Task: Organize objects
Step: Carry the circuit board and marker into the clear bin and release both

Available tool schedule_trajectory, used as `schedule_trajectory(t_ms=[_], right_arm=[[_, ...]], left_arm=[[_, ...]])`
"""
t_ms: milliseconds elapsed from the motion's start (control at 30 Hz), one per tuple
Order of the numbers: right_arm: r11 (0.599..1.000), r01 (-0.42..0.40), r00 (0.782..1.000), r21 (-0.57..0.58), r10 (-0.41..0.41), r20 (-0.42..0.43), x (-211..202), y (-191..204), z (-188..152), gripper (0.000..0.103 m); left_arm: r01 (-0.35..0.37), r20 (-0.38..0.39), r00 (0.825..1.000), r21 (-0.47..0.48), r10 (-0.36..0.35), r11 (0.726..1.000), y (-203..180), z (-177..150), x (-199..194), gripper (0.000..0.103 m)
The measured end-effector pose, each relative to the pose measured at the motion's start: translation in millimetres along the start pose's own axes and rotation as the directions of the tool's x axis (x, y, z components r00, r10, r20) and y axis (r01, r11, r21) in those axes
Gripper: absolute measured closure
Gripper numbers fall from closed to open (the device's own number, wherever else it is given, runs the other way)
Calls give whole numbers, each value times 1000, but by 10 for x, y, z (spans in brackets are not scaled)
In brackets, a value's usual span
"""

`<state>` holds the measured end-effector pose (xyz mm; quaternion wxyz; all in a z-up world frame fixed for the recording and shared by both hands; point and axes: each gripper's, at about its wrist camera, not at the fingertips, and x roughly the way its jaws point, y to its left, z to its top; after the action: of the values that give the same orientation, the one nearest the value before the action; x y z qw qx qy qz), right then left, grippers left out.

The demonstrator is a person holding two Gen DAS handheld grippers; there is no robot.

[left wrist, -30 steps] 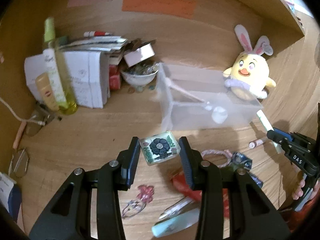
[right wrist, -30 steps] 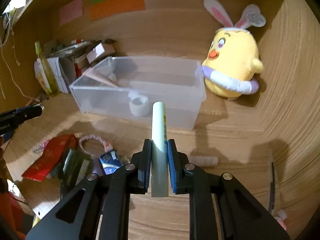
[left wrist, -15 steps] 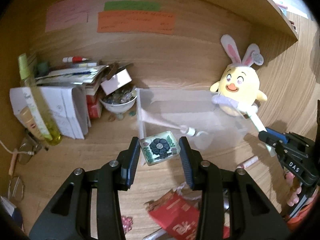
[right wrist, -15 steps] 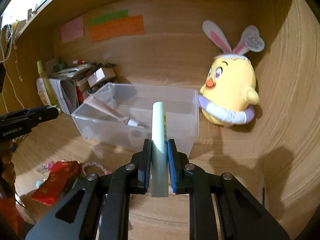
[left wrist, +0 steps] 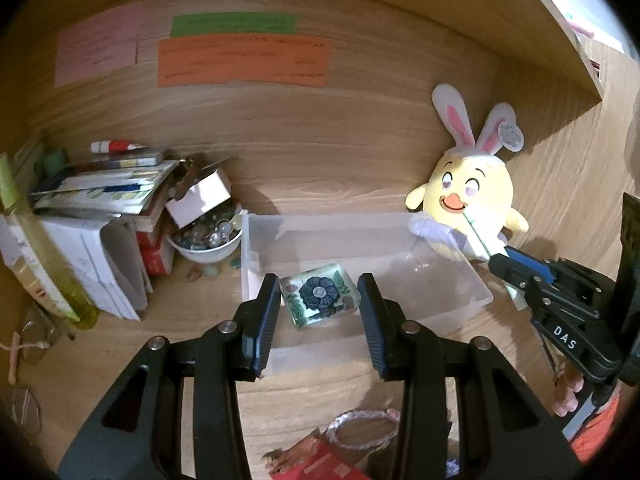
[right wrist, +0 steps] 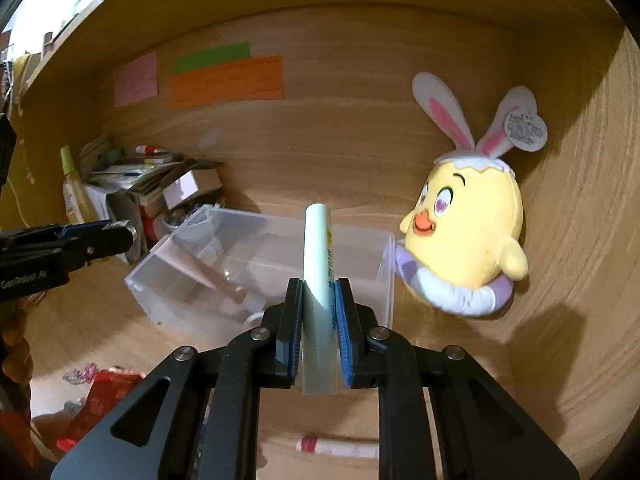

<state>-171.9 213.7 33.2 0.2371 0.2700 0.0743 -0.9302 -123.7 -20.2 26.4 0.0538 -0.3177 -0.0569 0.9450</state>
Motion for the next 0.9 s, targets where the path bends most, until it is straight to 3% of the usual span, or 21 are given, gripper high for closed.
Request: schedule_trajectory(t_ms=[267,567,900], right_arm=[[1000,8,1000,-6,-8,-19,243,-53,136,89],[1000,0,995,-2,0,-103,631,-71,81,89],[1000,5,985,-14,-8,-170,922,-55,-13,89]], left_arm=[[48,-71,996,-17,-50,999,14,46,294,64],[19,-171,985,-18,-22,1000,116,-106,680,64],[-7,-205,979,-10,4,1000,173,-116,870,64]])
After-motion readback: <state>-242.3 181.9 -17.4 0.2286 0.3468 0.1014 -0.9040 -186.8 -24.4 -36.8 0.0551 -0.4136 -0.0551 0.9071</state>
